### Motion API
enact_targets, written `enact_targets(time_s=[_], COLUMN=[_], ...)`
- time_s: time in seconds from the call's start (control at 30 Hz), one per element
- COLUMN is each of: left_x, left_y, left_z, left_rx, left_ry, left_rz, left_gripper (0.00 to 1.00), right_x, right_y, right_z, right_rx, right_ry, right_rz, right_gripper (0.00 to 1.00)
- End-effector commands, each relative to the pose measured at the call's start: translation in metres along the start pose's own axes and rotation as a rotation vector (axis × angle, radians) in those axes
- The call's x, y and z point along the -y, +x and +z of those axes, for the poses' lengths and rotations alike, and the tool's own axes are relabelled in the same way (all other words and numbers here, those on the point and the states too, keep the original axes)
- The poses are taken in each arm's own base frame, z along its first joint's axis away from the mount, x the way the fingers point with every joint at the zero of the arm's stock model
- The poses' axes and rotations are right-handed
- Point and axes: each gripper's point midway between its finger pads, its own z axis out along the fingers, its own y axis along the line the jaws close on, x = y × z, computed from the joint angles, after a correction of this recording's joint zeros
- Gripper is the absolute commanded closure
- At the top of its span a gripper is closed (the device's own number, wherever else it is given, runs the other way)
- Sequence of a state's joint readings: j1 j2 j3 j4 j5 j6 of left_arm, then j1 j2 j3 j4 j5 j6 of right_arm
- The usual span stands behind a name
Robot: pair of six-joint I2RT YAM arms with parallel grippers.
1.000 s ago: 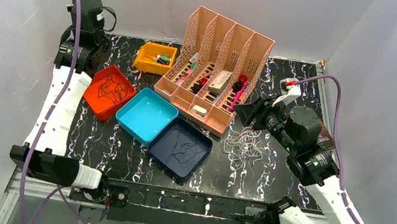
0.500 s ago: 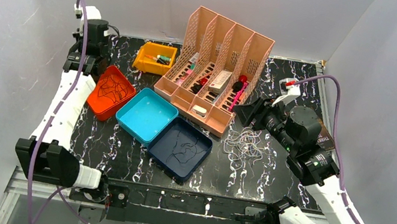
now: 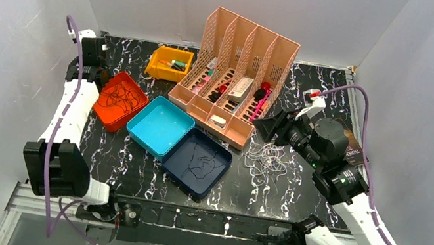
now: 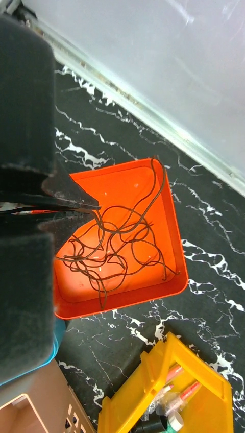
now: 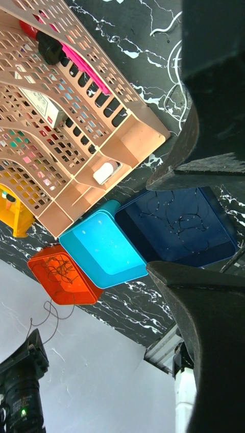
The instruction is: Untangle the cables
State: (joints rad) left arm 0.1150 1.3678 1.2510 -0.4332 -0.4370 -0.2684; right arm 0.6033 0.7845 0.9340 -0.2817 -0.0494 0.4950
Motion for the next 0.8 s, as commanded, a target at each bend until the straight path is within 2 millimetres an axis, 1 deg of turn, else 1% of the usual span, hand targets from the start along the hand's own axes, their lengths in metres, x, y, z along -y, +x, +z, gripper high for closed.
enact_targets(time_s=[0.0,0.17,0.4,0.6,0.77], left_x=[0.013,0.022,0.035,0.041,0.043], left_y=[0.021,0.037,0.053,0.074,0.086], left_z=[0.025,0.046,0.071,0.086,0.094], left_rx=[-0.095,-0.161,-0.239,-0.321,-0.375], left_ry=[0.088,0.117,0.138,0.162,0.179], left_rz=[-0.113,-0.123,-0.109,-0.107,-0.109], left_gripper=[1.0,1.0,1.0,1.0,1.0], right_x=[-0.011,-0.013,-0.012,-0.014,-0.014], right_y=[-0.008,0.004,0.011,0.013,0.015], right_z=[-0.003,-0.002,-0.001,0.002,0.002], right_rx=[0.049,0.021,0.021,0.007,0.003], right_ry=[-0.06,-0.085,-0.098,-0.111,-0.113], right_rz=[0.012,0.039,0.054,0.059,0.07], right_gripper=[0.38,0.38,0.38,0.38,0.38])
